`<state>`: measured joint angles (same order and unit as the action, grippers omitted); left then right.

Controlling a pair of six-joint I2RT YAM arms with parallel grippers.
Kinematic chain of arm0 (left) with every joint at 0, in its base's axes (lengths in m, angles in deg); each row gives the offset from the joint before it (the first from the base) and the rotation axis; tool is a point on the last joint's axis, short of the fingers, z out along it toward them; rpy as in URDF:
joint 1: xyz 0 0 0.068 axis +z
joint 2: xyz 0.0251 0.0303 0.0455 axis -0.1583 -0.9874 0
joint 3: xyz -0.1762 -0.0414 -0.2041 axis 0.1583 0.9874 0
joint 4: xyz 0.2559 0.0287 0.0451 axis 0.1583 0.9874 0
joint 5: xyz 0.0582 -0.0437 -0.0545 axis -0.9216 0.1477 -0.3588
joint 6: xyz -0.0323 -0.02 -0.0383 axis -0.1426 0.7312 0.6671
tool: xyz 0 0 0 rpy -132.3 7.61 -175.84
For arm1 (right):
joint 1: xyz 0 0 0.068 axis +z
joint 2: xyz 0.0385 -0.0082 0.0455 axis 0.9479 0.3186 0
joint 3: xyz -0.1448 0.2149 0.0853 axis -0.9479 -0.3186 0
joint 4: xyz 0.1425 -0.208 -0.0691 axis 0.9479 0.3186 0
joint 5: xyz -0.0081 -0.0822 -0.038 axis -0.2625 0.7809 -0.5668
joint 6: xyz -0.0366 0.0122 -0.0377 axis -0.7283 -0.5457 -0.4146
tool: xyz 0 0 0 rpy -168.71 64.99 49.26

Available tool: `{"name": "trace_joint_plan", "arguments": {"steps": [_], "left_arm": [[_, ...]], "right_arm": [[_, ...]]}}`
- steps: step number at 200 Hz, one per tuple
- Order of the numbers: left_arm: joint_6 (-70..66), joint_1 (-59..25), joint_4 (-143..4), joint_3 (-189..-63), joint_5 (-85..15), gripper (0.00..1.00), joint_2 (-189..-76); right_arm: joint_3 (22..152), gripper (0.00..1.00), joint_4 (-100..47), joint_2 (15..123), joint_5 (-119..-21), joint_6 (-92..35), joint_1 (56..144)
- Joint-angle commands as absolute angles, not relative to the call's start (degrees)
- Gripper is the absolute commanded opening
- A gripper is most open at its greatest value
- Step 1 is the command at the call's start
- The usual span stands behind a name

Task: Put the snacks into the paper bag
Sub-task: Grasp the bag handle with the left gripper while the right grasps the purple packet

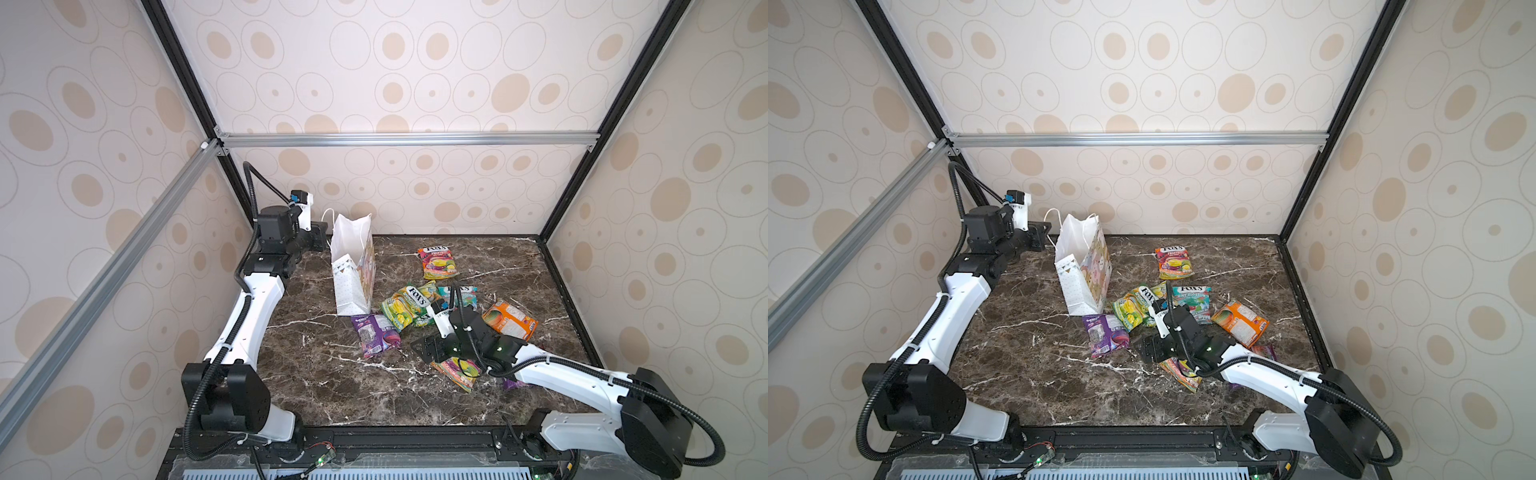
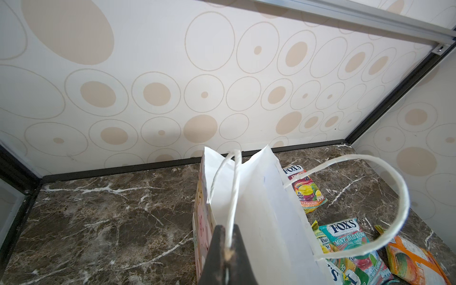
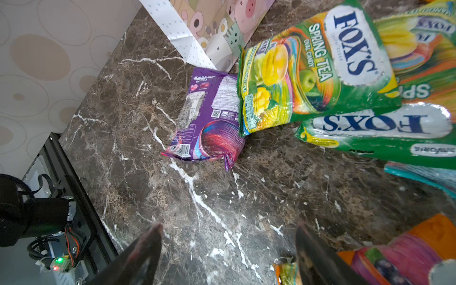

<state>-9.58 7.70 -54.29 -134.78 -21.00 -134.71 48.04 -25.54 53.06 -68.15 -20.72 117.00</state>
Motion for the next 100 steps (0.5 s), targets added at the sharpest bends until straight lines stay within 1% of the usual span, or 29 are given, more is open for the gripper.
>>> {"name": "trace_joint_plan", "arguments": {"steps": [1,22,54,63,100], "left_arm": [[-11.2,8.1,-55.0,-134.6,-21.7,0.02,-132.7],[-11.4,8.3,-55.1,-134.0,-22.0,0.02,-132.3],[-11.7,8.5,-55.0,-133.3,-22.6,0.02,-131.6],[-11.9,8.7,-55.0,-133.0,-22.8,0.02,-131.3],[-11.8,8.9,-55.3,-132.4,-22.9,0.02,-130.7]], "right_arm": [[46.6,0.86,-30.0,56.3,-70.1,-18.6,117.3],[46.8,0.87,-33.8,60.3,-71.6,-19.6,117.8],[50.2,0.86,-32.4,66.5,-70.5,-23.3,118.3],[50.7,0.84,-32.8,67.4,-70.4,-24.4,118.4],[55.0,0.81,-29.0,70.7,-66.0,-29.7,119.8]]}}
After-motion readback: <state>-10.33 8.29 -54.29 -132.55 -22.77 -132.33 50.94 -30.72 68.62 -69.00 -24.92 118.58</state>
